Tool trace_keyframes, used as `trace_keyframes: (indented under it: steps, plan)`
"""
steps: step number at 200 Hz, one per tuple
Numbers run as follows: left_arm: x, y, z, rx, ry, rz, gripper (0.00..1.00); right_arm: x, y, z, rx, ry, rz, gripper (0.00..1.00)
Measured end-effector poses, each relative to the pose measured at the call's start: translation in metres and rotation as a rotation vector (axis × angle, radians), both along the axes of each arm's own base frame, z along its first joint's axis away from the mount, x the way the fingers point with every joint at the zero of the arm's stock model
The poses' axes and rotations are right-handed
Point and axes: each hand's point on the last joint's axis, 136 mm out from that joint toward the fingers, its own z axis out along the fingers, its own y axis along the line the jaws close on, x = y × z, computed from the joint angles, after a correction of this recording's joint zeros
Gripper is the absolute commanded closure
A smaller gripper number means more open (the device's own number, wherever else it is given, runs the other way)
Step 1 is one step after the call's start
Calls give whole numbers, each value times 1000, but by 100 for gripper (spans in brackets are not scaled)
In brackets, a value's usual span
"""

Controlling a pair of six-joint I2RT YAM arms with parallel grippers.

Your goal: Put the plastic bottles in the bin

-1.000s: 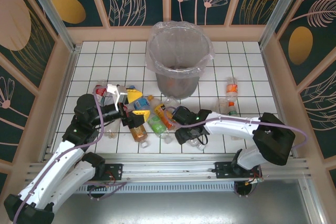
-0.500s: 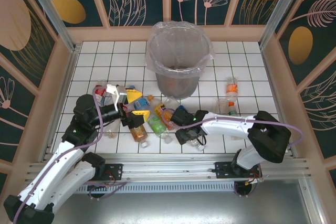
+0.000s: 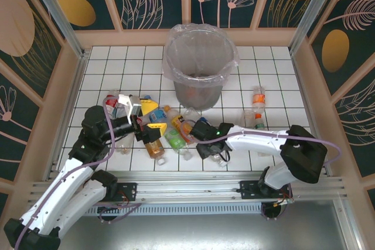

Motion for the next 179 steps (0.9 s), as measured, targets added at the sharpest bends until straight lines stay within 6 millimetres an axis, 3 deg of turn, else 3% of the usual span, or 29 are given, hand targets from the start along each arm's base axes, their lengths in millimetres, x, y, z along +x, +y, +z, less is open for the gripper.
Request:
trace_keyframes:
  steps: [60, 110, 136, 160, 179]
  plan:
    - [0, 0, 0, -1, -1, 3, 2, 10, -5, 52, 173, -106, -82, 38]
    - [0, 0, 0, -1, -1, 3, 1, 38, -46, 99, 308, -211, -265, 38]
    - [0, 0, 0, -1, -1, 3, 2, 50, -70, 110, 326, -249, -361, 38]
    - [0, 0, 0, 0, -1, 3, 2, 55, -83, 114, 312, -263, -407, 38]
    - [1, 0, 0, 0, 0, 3, 1, 66, -90, 130, 317, -308, -447, 38]
